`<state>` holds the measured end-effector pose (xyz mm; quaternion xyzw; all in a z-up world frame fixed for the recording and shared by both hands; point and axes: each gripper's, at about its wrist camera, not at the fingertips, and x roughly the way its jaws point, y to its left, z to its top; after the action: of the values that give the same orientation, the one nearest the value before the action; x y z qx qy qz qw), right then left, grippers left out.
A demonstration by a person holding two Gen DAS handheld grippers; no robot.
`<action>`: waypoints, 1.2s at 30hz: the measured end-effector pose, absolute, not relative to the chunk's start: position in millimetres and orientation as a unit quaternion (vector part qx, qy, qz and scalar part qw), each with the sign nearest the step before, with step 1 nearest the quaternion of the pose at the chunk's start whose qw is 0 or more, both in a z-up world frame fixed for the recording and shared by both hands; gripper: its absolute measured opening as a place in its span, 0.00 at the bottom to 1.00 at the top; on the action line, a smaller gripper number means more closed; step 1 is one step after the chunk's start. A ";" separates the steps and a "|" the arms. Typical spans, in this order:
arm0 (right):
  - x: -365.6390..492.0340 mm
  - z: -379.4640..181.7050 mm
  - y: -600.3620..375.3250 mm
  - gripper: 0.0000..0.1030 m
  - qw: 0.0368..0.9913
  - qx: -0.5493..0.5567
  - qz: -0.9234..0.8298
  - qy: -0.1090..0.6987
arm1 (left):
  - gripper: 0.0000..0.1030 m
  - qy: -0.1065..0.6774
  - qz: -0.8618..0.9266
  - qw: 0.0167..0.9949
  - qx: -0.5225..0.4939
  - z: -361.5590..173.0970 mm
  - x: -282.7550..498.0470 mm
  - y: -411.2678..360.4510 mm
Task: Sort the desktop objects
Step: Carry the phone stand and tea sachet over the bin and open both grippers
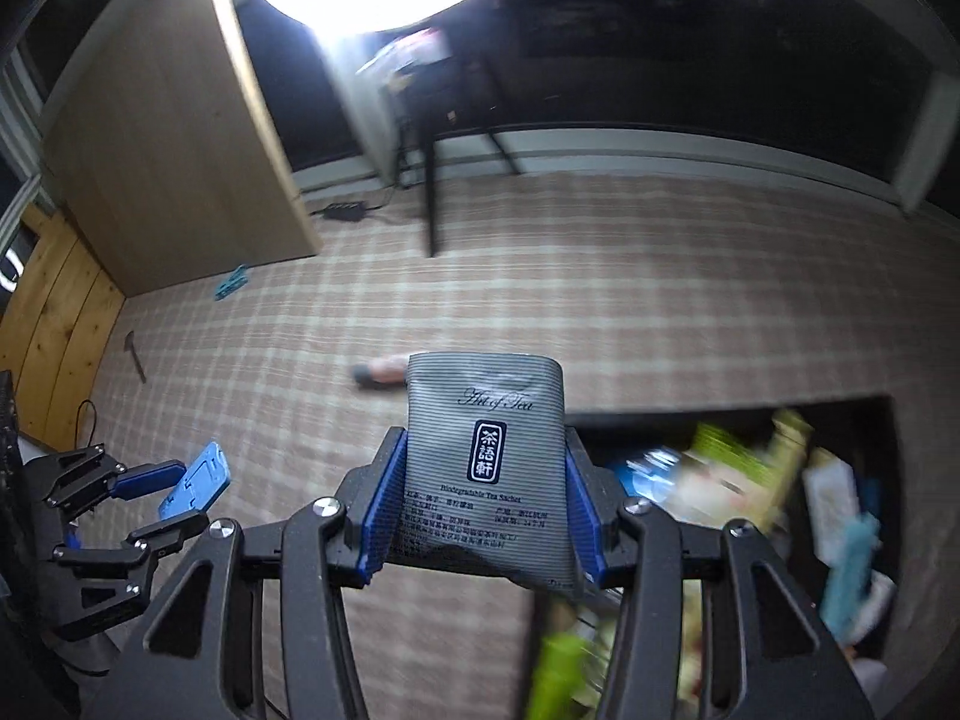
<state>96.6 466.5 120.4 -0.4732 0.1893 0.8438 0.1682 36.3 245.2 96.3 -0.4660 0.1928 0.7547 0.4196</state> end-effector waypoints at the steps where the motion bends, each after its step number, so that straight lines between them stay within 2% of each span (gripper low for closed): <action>1: 108.4 121.3 472.0 0.46 0.176 -0.469 0.844 0.192 | 0.33 0.193 0.752 0.428 -0.462 101.1 46.4 252.4; 11: 234.7 129.6 533.1 0.46 0.238 -0.461 0.827 0.218 | 0.33 0.191 0.717 0.498 -0.448 115.4 141.9 348.5; 24: 285.7 125.1 567.5 0.47 0.244 -0.463 0.823 0.219 | 0.34 0.215 0.698 0.522 -0.441 109.3 205.2 428.5; 27: 286.1 124.0 570.0 0.52 0.246 -0.465 0.824 0.211 | 0.36 0.214 0.693 0.524 -0.446 105.9 208.5 438.9; 28: 285.9 123.6 570.4 0.59 0.246 -0.466 0.823 0.210 | 0.39 0.214 0.695 0.520 -0.448 104.2 209.5 442.3; 29: 285.4 123.0 571.1 0.65 0.246 -0.468 0.823 0.209 | 0.48 0.212 0.697 0.515 -0.451 102.4 209.2 444.8; 30: 285.2 123.1 571.7 0.66 0.246 -0.470 0.822 0.208 | 0.51 0.208 0.698 0.514 -0.453 102.0 209.2 445.1; 36: 282.7 123.4 574.2 0.66 0.244 -0.469 0.823 0.207 | 0.51 0.212 0.701 0.507 -0.454 100.1 208.6 441.9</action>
<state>282.7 574.2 123.4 -0.4692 0.2071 0.8232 0.2436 208.6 441.9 100.1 -0.4537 0.2116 0.7014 0.5074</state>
